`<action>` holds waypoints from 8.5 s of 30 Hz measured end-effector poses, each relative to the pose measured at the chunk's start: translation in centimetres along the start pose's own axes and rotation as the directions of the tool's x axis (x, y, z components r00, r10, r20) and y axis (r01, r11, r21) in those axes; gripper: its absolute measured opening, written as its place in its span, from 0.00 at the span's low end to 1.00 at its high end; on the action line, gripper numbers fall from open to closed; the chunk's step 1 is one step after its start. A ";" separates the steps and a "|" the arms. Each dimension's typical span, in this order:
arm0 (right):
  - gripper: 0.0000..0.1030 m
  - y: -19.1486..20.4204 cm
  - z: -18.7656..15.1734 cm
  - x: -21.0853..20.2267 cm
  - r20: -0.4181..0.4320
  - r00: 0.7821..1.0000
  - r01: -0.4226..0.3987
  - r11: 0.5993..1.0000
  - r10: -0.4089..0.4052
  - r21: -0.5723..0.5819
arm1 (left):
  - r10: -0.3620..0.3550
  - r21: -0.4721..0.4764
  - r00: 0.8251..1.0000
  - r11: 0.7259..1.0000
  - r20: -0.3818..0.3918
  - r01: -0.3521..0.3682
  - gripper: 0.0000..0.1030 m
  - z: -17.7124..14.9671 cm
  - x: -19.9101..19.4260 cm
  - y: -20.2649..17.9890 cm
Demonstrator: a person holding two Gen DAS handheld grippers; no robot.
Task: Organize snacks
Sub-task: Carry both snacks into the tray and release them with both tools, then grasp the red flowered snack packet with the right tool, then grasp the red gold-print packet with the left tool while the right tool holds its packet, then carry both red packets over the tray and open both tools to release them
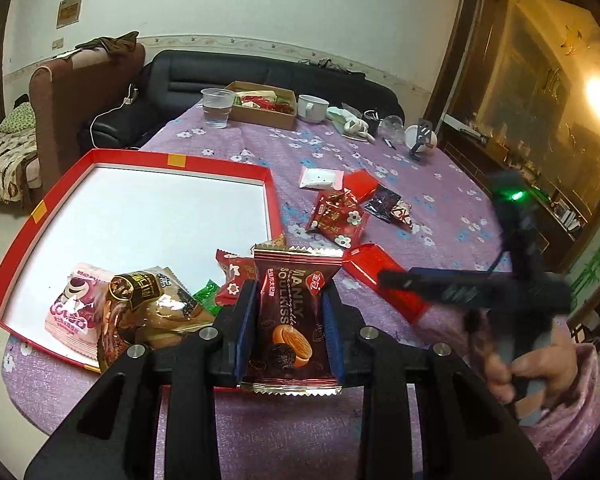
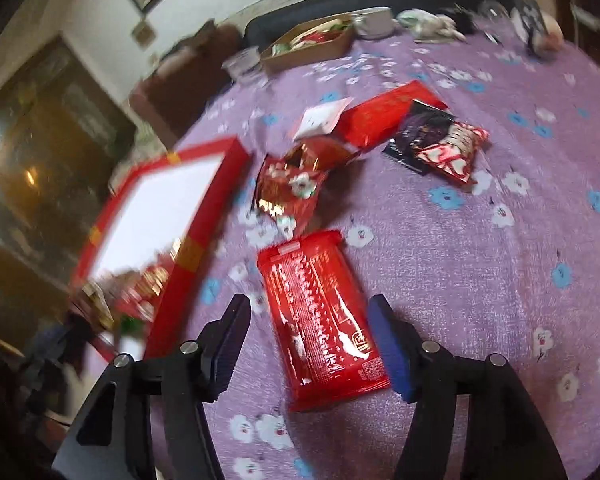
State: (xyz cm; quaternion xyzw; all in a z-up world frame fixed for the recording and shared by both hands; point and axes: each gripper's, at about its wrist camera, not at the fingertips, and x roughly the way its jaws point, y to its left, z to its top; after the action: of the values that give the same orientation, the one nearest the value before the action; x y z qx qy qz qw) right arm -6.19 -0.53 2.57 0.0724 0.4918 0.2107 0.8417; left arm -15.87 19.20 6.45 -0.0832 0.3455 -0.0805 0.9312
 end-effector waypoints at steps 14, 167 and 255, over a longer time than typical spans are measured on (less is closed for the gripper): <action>0.45 -0.4 -0.5 0.1 -0.004 0.984 -0.180 0.981 0.180 0.073 | -0.006 -0.018 1.000 1.000 0.002 0.006 0.28 0.0 -0.5 0.7; 0.24 -22.6 1.0 -3.6 0.258 0.961 -0.207 0.878 0.100 0.431 | 0.148 0.379 0.970 0.923 -0.192 -0.066 0.31 8.2 22.3 -10.5; 0.23 12.2 2.5 5.3 0.035 0.927 -0.368 0.922 0.374 -0.117 | 0.359 -0.038 0.933 0.933 0.008 -0.359 0.45 2.3 4.2 10.2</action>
State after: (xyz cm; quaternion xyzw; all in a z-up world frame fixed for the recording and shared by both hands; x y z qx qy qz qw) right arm -5.25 12.93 3.57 0.1244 0.4328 0.3905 0.8029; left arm -10.28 28.47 3.42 -0.0363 0.3496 0.0977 0.9311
